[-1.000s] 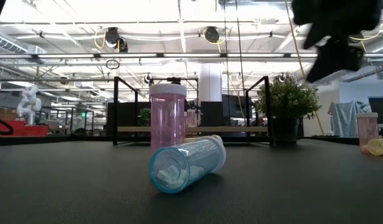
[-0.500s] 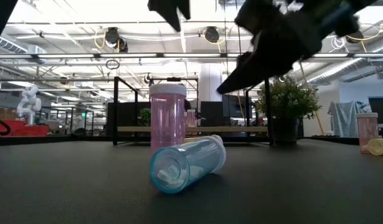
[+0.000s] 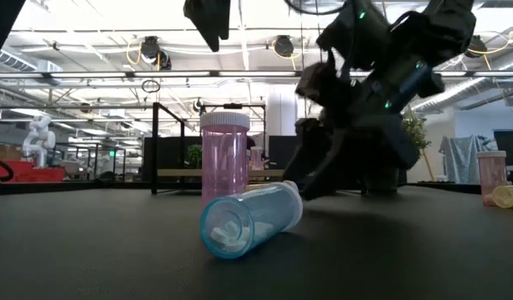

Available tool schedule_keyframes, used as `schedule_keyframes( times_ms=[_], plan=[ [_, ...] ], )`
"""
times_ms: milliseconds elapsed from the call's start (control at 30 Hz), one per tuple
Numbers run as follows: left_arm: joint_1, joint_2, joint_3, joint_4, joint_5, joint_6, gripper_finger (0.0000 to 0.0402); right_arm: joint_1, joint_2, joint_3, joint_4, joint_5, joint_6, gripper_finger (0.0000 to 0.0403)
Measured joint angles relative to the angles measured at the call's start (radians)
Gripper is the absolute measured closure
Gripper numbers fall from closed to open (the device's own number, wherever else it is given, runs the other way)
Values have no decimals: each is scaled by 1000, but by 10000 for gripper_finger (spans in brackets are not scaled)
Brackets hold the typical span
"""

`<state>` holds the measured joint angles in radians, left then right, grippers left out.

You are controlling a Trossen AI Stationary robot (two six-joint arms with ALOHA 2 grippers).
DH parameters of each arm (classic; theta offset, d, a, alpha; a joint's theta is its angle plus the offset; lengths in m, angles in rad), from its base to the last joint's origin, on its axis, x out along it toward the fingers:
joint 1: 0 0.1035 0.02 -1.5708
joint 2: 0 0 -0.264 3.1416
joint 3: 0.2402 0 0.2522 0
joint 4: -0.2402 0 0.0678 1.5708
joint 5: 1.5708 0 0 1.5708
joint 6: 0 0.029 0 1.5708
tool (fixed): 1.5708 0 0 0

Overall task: Pick and place medicine bottles onto shelf by color
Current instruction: Put the top left yellow pill bottle on the shelf

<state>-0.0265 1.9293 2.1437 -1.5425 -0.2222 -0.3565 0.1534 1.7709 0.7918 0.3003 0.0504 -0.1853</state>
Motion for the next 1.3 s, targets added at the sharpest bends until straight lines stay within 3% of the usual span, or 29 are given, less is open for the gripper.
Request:
schedule_keyframes(
  times_ms=[167,367,600,933,1167,1300],
  plan=[
    [0,0,0,-1,-3,-47,117,-18,39,0,90,-13,-12,103],
    [-1,0,0,-1,15,-71,117,-38,102,0,160,-111,7,106],
    [-9,0,0,-1,20,-92,117,-34,114,2,137,-107,89,174],
    [-11,0,0,1,21,-39,117,-35,-96,-2,-169,-98,351,310],
    [-9,0,0,42,9,33,117,-51,-260,0,-247,-70,400,355],
    [-5,0,0,63,-1,5,117,-71,-286,0,-278,-23,704,355]
  ],
)
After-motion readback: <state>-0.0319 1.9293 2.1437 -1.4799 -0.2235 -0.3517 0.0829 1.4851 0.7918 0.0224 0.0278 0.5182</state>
